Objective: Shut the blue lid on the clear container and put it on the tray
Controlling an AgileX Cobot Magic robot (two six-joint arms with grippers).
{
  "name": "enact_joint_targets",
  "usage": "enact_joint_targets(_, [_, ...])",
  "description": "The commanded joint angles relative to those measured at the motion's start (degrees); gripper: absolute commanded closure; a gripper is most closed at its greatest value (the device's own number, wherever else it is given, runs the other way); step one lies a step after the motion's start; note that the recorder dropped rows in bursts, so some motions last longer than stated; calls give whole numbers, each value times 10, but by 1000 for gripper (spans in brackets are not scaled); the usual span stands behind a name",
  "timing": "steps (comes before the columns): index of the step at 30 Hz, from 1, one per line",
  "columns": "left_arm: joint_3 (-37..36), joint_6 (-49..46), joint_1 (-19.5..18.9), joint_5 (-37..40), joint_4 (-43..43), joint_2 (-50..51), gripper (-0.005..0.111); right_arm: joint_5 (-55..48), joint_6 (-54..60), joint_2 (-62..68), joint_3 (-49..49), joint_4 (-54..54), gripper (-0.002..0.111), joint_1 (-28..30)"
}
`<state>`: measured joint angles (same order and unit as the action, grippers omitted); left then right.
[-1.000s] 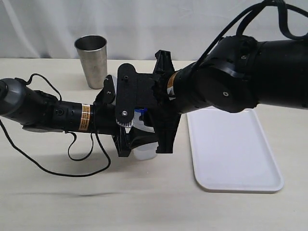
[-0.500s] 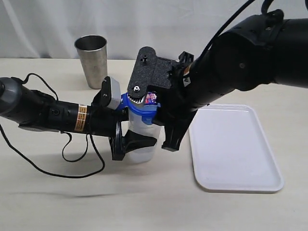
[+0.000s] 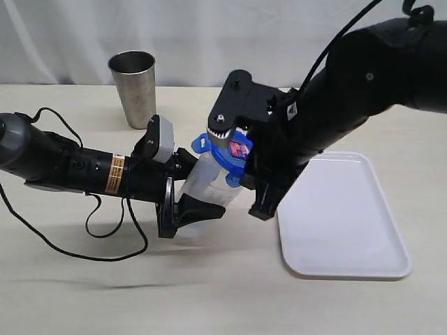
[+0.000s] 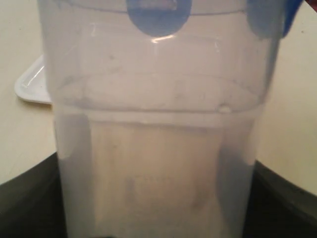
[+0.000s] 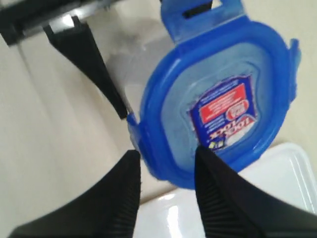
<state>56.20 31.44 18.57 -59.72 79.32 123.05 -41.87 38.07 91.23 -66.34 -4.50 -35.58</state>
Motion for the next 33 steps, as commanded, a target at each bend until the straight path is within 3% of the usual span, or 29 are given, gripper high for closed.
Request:
enact_joint_targets(1, [0,-3,1,-25,-1,-5,107,4,4,-36,-26,-67,66,3])
enact_joint_targets(8, [0,-3,1,-25,-1,-5,107,-29,-224,-33,-87,-122,63,37])
enact_joint_targets(12, [0,-3,1,-25,-1,-5,107,-75,-260,18,-146,-168,63,25])
enact_joint_targets(18, [0,-2,1,-25,1,-5,107,-157,-473,120,-252,45,63,-19])
enact_joint_targets(23, [0,-2,1,-25,-5,-5,107,-179,-476,160,-270,51,63,-41])
enact_joint_targets(27, [0,-4,1,-25,-6,-5,107,-190,-478,171,-270,54,77,-46])
enact_joint_targets(33, [0,1,1,-25,0,-5,107,-243,-495,202,-270,117,78,-83])
